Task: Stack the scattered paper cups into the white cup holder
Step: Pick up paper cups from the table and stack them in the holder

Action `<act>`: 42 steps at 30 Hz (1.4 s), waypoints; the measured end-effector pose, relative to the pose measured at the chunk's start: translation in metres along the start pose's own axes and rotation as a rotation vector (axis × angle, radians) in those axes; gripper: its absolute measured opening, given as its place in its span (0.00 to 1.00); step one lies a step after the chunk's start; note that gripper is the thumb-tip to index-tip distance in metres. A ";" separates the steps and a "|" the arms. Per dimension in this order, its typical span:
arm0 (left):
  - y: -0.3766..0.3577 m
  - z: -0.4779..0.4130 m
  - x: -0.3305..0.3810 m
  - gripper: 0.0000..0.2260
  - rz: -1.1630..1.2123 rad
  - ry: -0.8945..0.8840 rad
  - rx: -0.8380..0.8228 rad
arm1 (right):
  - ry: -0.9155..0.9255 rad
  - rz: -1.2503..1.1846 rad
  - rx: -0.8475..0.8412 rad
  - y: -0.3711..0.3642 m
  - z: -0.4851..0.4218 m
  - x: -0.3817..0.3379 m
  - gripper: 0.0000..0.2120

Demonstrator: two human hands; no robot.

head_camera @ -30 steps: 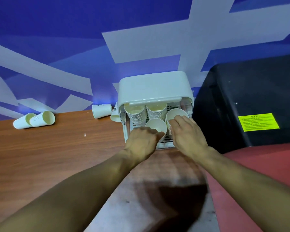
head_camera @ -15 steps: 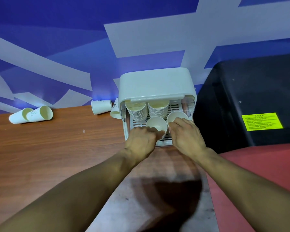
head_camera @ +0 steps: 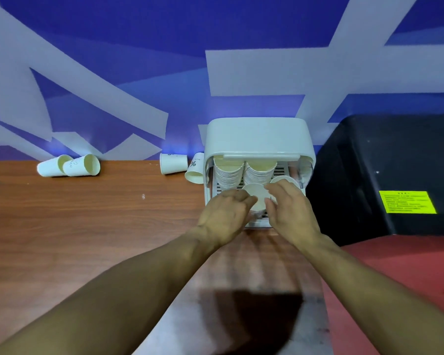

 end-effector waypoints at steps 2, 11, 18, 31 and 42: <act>0.010 0.010 -0.010 0.14 0.004 0.020 0.028 | 0.082 -0.024 0.070 0.004 -0.006 -0.021 0.13; 0.060 0.102 -0.102 0.17 -0.008 0.353 0.152 | 0.289 -0.100 0.029 -0.025 -0.045 -0.146 0.13; 0.099 0.177 -0.189 0.17 -0.032 0.567 0.227 | 0.327 -0.133 -0.098 -0.070 -0.068 -0.247 0.15; 0.110 0.230 -0.408 0.14 -0.151 0.556 -0.029 | -0.068 -0.302 -0.343 -0.232 -0.150 -0.360 0.17; 0.081 0.189 -0.529 0.15 -0.405 0.353 -0.312 | -0.343 -0.375 -0.392 -0.336 -0.205 -0.386 0.17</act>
Point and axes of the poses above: each hand's wrist, its own z-axis away from the middle knuckle, its own y-axis out of the back of the hand, x = y × z, the point moved 4 cm from there along -z, towards the middle knuckle, and after that the axes turned 3 degrees about y, right-handed, at the moved point
